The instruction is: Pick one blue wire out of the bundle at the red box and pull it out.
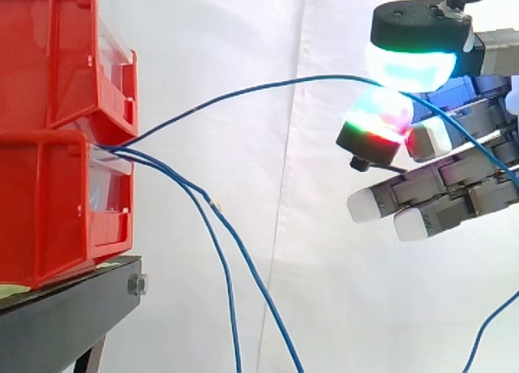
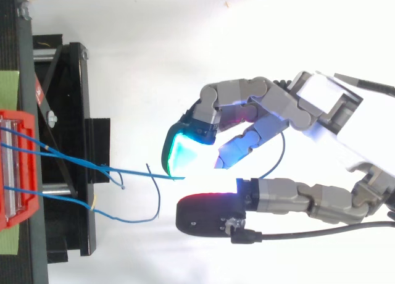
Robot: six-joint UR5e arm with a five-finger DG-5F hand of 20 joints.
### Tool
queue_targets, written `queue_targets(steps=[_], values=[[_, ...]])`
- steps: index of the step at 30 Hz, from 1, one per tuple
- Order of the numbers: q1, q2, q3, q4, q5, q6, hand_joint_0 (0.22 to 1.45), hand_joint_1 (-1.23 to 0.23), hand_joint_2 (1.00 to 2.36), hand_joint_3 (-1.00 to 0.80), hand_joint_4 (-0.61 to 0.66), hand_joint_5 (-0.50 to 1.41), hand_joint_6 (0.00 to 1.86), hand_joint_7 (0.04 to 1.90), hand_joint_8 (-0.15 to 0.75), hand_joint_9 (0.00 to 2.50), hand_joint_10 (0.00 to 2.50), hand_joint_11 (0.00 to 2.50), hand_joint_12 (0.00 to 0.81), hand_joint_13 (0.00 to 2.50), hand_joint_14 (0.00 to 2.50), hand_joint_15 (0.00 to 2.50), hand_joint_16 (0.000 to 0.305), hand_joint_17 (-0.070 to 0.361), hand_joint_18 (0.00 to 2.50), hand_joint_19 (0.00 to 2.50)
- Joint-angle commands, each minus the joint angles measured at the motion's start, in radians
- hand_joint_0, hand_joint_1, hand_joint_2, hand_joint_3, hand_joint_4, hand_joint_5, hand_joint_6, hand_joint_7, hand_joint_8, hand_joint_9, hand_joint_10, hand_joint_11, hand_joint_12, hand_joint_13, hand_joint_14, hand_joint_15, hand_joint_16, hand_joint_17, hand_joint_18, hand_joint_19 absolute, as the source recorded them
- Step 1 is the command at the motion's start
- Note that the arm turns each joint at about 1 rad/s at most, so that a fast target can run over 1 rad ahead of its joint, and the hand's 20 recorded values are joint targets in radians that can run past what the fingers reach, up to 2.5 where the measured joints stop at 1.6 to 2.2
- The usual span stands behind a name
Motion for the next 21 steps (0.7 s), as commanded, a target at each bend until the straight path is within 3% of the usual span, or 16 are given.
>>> queue_targets(steps=[1,21], values=[[0.0,-0.001,0.001,0.0,0.0,0.0,0.65,-0.85,1.02,-0.14,0.12,-0.08,0.88,1.19,0.244,1.22,0.02,0.84,0.364,0.65,0.02,0.46,0.047,0.105,0.61,0.47],[0.0,-0.001,0.001,0.0,0.0,0.0,0.66,-0.84,1.02,-0.14,0.11,-0.08,0.88,1.2,0.256,1.2,0.02,0.84,0.369,0.64,0.02,0.46,0.047,0.105,0.59,0.46]])
